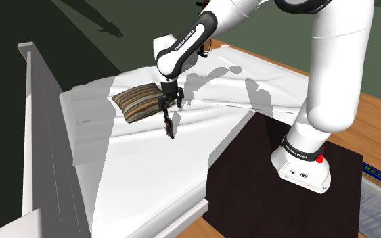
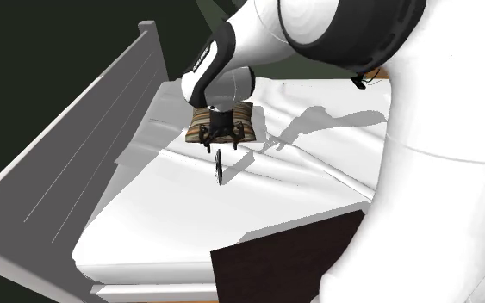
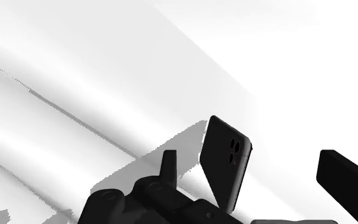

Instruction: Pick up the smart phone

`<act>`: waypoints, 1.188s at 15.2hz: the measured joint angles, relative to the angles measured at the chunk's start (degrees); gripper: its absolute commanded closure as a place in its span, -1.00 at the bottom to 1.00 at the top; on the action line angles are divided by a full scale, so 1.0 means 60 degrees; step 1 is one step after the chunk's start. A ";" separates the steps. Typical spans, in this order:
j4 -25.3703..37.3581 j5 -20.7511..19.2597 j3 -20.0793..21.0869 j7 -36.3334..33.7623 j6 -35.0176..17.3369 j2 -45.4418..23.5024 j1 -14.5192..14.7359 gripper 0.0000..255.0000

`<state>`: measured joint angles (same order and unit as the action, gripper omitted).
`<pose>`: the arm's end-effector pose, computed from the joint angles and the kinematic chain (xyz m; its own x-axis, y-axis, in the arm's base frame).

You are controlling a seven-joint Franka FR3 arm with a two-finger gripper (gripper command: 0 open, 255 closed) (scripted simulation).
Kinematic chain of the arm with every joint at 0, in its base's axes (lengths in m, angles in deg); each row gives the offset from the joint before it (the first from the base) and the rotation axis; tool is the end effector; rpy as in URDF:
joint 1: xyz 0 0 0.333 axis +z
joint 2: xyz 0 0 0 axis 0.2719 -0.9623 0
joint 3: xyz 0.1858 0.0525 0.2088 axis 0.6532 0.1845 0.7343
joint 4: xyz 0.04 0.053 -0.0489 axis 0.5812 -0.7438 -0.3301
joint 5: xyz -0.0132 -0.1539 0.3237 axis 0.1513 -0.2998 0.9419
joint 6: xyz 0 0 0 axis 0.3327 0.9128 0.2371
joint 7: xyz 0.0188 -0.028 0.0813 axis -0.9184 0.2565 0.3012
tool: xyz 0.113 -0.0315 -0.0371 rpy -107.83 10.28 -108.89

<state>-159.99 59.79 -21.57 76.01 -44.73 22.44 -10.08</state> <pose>0.5305 0.1272 0.2381 0.9911 -0.0011 -0.1334 -0.0107 -0.9974 -0.0708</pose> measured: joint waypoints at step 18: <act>0.1396 -0.0279 -0.0127 -0.0317 -0.0747 -0.2233 0.0281 1.00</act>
<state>-151.62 58.12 -22.33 74.11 -49.21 9.05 -8.39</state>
